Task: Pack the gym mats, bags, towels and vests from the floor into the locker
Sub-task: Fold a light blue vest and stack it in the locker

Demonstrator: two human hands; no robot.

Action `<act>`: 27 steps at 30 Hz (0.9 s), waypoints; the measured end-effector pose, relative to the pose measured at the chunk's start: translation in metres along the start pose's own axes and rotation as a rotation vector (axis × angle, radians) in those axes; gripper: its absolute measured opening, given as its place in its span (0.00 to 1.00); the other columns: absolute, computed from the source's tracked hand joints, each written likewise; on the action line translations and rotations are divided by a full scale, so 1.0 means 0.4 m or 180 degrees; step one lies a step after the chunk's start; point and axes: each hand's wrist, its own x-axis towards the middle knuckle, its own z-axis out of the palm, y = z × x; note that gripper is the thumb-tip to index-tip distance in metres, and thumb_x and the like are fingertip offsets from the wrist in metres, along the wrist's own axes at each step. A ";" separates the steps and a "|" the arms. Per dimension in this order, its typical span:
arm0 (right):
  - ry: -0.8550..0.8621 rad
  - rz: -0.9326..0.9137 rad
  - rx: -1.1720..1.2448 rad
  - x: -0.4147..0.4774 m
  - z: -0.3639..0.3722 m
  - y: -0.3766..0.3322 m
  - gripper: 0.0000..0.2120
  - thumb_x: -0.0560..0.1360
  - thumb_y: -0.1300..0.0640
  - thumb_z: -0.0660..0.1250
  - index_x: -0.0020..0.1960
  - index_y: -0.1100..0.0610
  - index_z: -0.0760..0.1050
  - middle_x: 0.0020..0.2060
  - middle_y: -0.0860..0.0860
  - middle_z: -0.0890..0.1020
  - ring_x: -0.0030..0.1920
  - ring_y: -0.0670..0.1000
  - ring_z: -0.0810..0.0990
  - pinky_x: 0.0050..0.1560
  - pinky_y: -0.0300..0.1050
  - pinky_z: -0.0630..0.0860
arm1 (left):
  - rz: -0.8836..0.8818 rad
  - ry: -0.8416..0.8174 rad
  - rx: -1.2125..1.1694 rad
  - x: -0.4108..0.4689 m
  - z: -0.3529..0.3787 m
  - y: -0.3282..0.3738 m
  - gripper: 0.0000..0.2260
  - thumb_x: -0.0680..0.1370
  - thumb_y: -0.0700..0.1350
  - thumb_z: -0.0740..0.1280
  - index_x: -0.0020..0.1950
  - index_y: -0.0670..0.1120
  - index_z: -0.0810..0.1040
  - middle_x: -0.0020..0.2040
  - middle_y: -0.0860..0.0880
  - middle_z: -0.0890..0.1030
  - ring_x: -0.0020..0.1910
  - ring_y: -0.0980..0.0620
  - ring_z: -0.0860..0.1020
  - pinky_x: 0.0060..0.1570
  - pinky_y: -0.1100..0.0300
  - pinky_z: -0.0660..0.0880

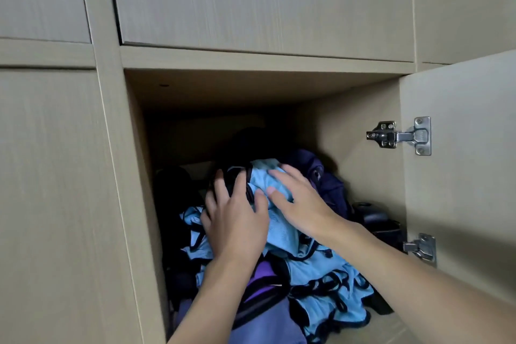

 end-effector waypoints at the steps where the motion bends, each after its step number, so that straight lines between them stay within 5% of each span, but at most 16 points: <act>1: -0.0072 0.0053 0.0006 0.004 0.010 0.006 0.23 0.81 0.46 0.61 0.75 0.47 0.66 0.77 0.45 0.59 0.77 0.47 0.58 0.76 0.48 0.57 | -0.0068 -0.0038 0.0027 0.004 0.010 -0.005 0.23 0.82 0.59 0.53 0.78 0.59 0.58 0.79 0.50 0.56 0.76 0.46 0.57 0.74 0.43 0.56; 4: -0.0120 0.0170 0.0065 0.009 0.031 0.024 0.25 0.80 0.44 0.63 0.75 0.47 0.67 0.76 0.45 0.63 0.76 0.48 0.62 0.76 0.50 0.59 | -0.0195 -0.0129 0.0163 0.006 0.037 -0.017 0.24 0.83 0.59 0.52 0.79 0.60 0.56 0.81 0.50 0.54 0.77 0.46 0.56 0.76 0.46 0.50; 9: -0.0013 0.0139 0.0214 0.001 0.025 0.015 0.25 0.80 0.47 0.65 0.75 0.50 0.67 0.76 0.46 0.64 0.75 0.45 0.61 0.67 0.33 0.56 | -0.0229 -0.0232 0.0114 0.005 0.028 -0.019 0.25 0.83 0.60 0.51 0.80 0.60 0.53 0.81 0.50 0.53 0.78 0.44 0.54 0.77 0.46 0.47; 20: 0.0049 0.0220 0.0088 -0.061 -0.058 -0.060 0.26 0.79 0.48 0.67 0.75 0.50 0.66 0.76 0.48 0.62 0.76 0.48 0.61 0.71 0.40 0.58 | -0.0096 -0.0254 -0.0169 -0.040 -0.067 0.008 0.28 0.82 0.58 0.57 0.81 0.57 0.52 0.82 0.46 0.48 0.80 0.42 0.47 0.76 0.41 0.50; 27: 0.0106 0.0437 -0.0117 -0.171 -0.113 -0.147 0.25 0.79 0.49 0.66 0.74 0.52 0.66 0.71 0.48 0.66 0.70 0.48 0.68 0.65 0.38 0.63 | 0.0253 -0.0266 -0.0365 -0.119 -0.156 -0.003 0.27 0.82 0.56 0.59 0.80 0.55 0.56 0.82 0.45 0.46 0.80 0.42 0.46 0.76 0.42 0.48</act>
